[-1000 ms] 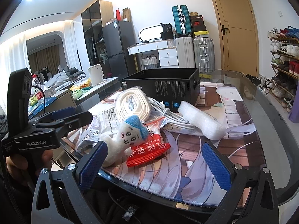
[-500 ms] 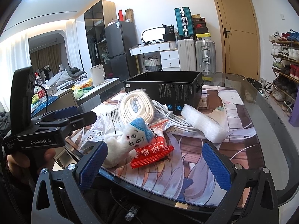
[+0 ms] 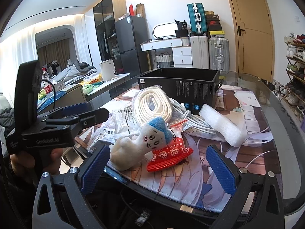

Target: Organize soft objects

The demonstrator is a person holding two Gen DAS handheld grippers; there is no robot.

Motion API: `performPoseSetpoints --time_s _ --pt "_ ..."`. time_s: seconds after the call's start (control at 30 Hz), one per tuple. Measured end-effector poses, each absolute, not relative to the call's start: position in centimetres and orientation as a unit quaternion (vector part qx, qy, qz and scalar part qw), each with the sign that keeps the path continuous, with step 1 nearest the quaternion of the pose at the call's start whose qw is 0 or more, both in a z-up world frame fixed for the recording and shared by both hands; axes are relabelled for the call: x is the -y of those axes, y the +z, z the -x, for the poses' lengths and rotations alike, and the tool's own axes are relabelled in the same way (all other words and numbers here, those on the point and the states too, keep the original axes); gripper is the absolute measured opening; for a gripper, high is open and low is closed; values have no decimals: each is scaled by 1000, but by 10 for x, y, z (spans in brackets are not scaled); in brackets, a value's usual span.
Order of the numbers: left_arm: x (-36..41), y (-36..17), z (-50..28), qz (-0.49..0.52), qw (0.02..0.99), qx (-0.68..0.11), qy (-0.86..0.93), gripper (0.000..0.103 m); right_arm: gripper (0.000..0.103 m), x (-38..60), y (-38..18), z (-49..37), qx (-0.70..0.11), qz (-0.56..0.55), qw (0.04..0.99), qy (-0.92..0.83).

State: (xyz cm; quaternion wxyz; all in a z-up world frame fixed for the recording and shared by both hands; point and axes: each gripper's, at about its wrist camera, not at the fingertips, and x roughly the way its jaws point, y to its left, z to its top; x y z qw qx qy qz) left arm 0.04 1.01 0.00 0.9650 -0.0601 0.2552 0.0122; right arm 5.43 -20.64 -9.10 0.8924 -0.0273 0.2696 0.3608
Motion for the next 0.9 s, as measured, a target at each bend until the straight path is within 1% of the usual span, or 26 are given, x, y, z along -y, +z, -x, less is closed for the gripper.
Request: performPoseSetpoints --time_s 0.57,0.67,0.77,0.9 --pt "-16 -2 -2 57 964 -258 18 103 102 178 -90 -67 -265 95 888 363" --pt "-16 -3 -3 56 964 -260 19 103 93 175 -93 -68 -267 107 888 359" --pt "-17 -4 -3 58 963 -262 19 103 91 174 -93 -65 -263 108 890 357" --pt "-18 -4 -3 59 963 -262 19 103 74 171 -95 -63 -261 107 885 370"
